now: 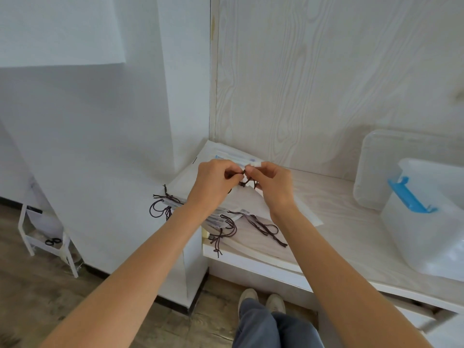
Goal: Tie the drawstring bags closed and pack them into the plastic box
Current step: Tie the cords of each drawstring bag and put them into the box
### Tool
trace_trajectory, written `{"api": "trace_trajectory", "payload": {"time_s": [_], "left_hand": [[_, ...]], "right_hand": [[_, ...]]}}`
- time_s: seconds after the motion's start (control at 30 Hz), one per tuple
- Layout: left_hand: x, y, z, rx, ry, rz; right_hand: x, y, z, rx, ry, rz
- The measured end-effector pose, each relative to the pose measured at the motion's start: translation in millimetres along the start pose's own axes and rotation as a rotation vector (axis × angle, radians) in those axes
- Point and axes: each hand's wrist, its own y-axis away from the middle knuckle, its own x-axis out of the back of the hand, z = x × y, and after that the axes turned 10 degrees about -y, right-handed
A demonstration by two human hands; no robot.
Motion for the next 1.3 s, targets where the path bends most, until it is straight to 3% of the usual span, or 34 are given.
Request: {"api": "trace_trajectory", "payload": {"time_s": [0.17, 0.23, 0.33, 0.47, 0.77, 0.93, 1.1, 1.3], "left_hand": [[5.3, -8.9, -6.5, 0.153, 0.242, -0.224], [5.4, -10.5, -8.5, 0.263, 0.408, -0.292], [4.0, -9.9, -8.2, 0.389, 0.619, -0.312], [3.5, -10.3, -7.4, 0.435, 0.709, -0.342], [8.7, -7.9, -6.9, 0.370, 0.659, -0.370], [13.3, -6.9, -7.3, 0.359, 0.483, -0.210], [14.5, -9.1, -12.2, 0.365, 0.462, -0.052], [11.1, -6.1, -21.6, 0.411, 0.377, 0.031]], "right_hand": [[-1.3, -3.9, -0.8, 0.074, 0.073, -0.003], [-1.1, -4.7, -0.1, 0.170, 0.242, 0.012], [2.3, -1.8, 3.9, 0.361, 0.493, 0.097], [5.6, 2.4, 4.3, 0.414, 0.565, -0.008], [-0.7, -3.3, -2.7, 0.300, 0.618, -0.118], [2.0, -7.7, -10.0, 0.299, 0.709, -0.141], [11.2, -9.2, -11.7, 0.288, 0.718, -0.113], [22.1, -7.8, -14.5, 0.156, 0.583, -0.056]]}}
